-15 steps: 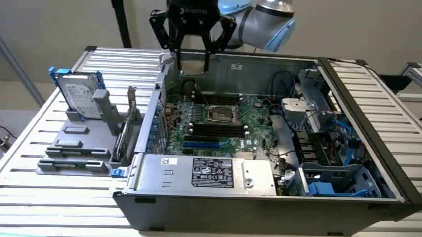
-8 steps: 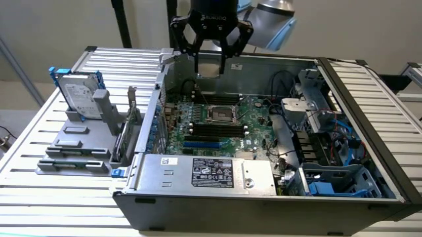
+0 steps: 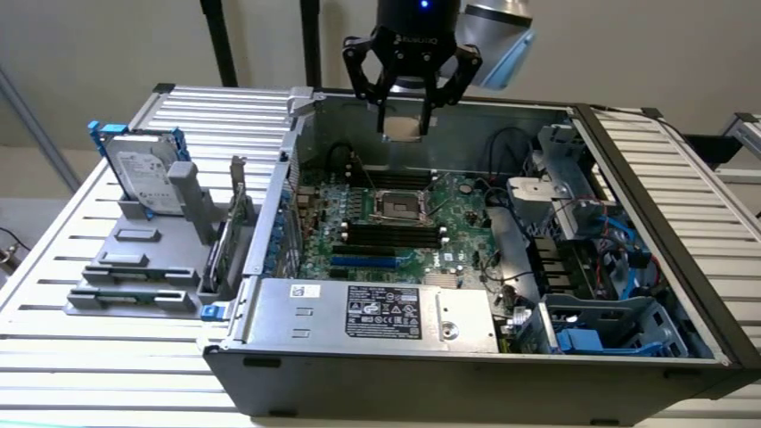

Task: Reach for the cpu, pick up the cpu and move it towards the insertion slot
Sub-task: 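Pick up the cpu and move it towards the insertion slot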

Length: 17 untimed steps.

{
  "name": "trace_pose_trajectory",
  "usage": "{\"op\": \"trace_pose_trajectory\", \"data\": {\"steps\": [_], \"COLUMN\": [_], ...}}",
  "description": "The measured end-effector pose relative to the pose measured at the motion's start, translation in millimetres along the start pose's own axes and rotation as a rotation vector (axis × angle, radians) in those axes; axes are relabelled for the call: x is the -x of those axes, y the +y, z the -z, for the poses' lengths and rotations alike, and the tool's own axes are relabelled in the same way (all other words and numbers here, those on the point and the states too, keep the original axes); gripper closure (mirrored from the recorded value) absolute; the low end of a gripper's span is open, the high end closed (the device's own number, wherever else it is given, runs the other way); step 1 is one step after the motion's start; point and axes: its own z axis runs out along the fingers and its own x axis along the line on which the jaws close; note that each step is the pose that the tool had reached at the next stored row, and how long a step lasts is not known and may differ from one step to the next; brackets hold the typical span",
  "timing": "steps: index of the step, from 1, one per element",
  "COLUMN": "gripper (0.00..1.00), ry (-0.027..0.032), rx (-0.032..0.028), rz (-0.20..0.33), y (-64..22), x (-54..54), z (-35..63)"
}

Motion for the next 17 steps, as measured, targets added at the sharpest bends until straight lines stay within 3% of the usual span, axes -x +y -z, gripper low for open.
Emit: {"op": "trace_pose_trajectory", "data": {"steps": [8,17], "gripper": [0.46,0.46], "ry": [-0.0001,0.0], "rx": [0.0,-0.0039], "rz": [0.0,0.0], "y": [26.3,45.6], "x": [11.4,15.5], "z": [-15.5,-31.3]}}
